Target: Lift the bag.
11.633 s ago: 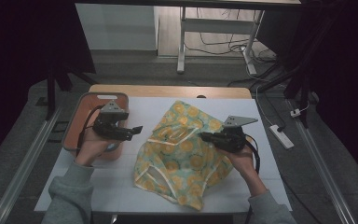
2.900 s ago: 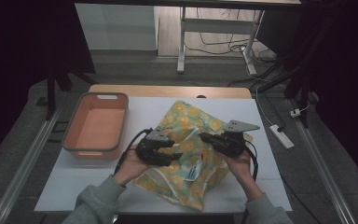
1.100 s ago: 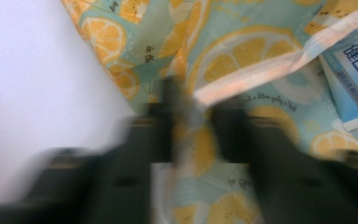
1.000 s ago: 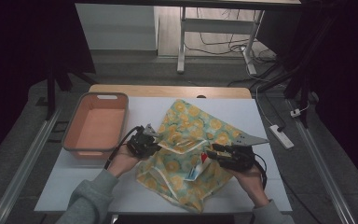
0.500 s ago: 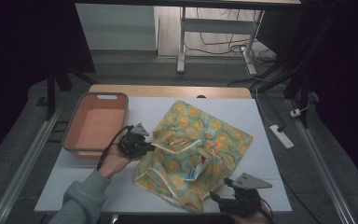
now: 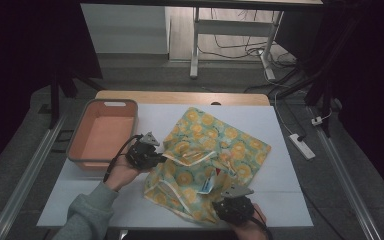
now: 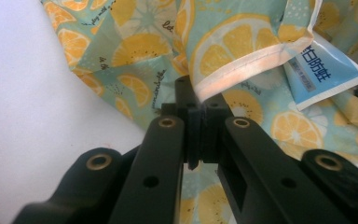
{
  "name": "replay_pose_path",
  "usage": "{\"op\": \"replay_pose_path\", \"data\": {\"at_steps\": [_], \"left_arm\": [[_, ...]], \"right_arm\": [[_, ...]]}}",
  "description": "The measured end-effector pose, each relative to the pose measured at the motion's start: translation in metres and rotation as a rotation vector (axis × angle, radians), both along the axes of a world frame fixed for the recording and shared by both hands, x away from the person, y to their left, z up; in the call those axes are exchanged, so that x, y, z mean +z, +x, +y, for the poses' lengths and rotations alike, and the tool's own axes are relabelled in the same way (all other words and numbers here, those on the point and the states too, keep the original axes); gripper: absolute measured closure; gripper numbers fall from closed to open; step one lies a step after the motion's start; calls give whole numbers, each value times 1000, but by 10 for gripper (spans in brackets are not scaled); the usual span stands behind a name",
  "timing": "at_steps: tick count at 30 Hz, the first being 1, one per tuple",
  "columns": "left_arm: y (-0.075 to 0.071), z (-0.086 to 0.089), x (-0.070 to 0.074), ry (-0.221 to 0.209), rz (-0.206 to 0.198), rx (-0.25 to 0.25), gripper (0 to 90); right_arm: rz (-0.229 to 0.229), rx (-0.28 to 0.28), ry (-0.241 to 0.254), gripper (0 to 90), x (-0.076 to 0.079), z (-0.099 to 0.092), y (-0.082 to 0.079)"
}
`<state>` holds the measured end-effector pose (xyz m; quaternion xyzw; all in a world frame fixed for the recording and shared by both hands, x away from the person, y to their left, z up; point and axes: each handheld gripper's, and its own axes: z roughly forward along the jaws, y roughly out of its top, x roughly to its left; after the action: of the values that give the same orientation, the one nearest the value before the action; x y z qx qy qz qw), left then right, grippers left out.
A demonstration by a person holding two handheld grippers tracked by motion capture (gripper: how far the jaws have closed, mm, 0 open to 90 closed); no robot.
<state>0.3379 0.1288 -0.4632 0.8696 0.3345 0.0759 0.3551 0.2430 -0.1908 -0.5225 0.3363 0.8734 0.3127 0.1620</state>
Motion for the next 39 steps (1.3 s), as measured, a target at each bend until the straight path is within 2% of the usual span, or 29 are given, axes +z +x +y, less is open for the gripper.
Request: {"op": "replay_pose_path", "data": {"at_steps": [3, 5, 7, 9, 11, 13, 16, 20, 24, 26, 29, 34, 39], "left_arm": [[-1, 1, 1, -1, -1, -1, 881], [-2, 2, 2, -8, -6, -3, 881], [-3, 4, 3, -20, -17, 0, 881], [-5, 7, 6, -34, -24, 5, 882], [-7, 12, 9, -63, -22, 6, 882], [-10, 19, 15, -89, -28, 8, 882], [-16, 25, 22, -114, -66, 25, 883], [-18, 30, 25, -132, -66, 34, 885], [-21, 38, 31, -189, -63, 25, 885], [-24, 44, 39, -217, -74, 24, 886], [-27, 52, 48, -278, -76, 16, 886], [-34, 58, 54, -296, -109, 34, 887], [-38, 72, 75, -371, -156, 42, 888]], "right_arm": [[-5, 32, -14, 869, 1, -1, 1], [2, 34, -13, 896, 2, -5, 3], [10, 28, 8, 900, 4, -11, 5], [0, 24, 38, 900, 10, -16, 4], [-23, 24, 59, 900, 18, -19, 2], [-75, 17, 94, 900, 32, -26, -2], [-142, -3, 126, 900, 50, -36, -6], [-186, -7, 163, 900, 66, -44, -7], [-234, 4, 196, 900, 82, -50, -8], [-275, 4, 213, 900, 94, -54, -9], [-313, 9, 241, 900, 112, -59, -6], [-366, 15, 257, 900, 131, -60, 4], [-447, 9, 295, 900, 163, -64, 8]]}}
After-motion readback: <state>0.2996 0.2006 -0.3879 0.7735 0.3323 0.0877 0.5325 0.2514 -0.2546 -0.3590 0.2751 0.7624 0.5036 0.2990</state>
